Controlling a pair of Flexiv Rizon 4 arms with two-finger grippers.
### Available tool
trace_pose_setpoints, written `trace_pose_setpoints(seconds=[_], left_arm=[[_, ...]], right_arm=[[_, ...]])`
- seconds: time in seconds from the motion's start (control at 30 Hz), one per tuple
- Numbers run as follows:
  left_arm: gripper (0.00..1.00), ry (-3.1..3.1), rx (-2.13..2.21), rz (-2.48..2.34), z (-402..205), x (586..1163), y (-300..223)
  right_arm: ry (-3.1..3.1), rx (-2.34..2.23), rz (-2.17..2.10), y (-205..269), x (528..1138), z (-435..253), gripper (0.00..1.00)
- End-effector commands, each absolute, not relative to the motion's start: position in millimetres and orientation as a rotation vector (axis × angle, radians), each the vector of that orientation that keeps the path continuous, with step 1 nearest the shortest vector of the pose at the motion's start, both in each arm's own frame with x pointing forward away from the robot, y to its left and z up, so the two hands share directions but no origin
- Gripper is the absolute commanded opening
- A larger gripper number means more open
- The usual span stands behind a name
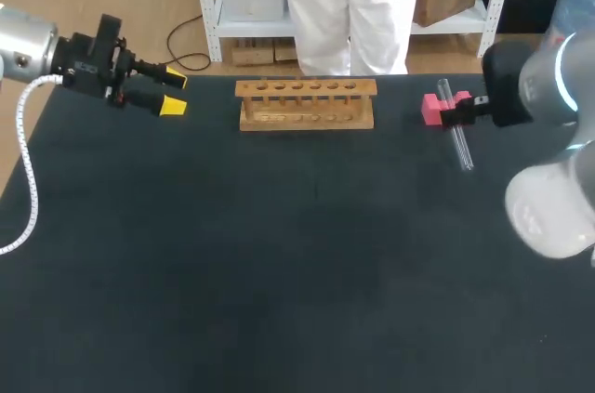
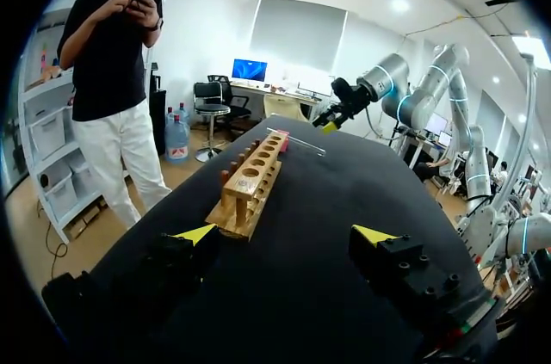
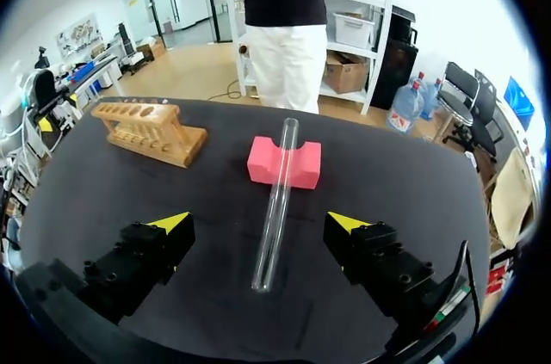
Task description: Grasp the test tube, adjust it, and insert it.
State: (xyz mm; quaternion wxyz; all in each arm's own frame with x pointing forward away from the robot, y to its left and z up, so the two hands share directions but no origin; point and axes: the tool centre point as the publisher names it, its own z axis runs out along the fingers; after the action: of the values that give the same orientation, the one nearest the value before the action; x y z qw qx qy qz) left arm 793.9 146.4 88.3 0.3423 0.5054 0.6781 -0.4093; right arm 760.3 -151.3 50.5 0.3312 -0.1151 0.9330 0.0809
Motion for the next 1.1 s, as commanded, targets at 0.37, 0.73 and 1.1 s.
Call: trace_pose_setpoints(seconds=[0.37, 0.73, 1.1], left_arm=[[1.00, 1.762, 1.315, -1.066, 87.6, 794.8, 146.5], [1.00, 1.762, 1.315, -1.066, 87.6, 794.8, 146.5], [1.00, 1.762, 1.315, -1.066, 87.6, 794.8, 146.5]], right_arm=[[2.406, -0.247, -0.065, -144.9, 785.1, 14.3, 1.00], [2.412, -0.264, -0.026, -151.6, 797.7, 3.2, 1.00], [2.407, -0.260, 0.019, -154.9, 805.5, -2.5, 1.00]])
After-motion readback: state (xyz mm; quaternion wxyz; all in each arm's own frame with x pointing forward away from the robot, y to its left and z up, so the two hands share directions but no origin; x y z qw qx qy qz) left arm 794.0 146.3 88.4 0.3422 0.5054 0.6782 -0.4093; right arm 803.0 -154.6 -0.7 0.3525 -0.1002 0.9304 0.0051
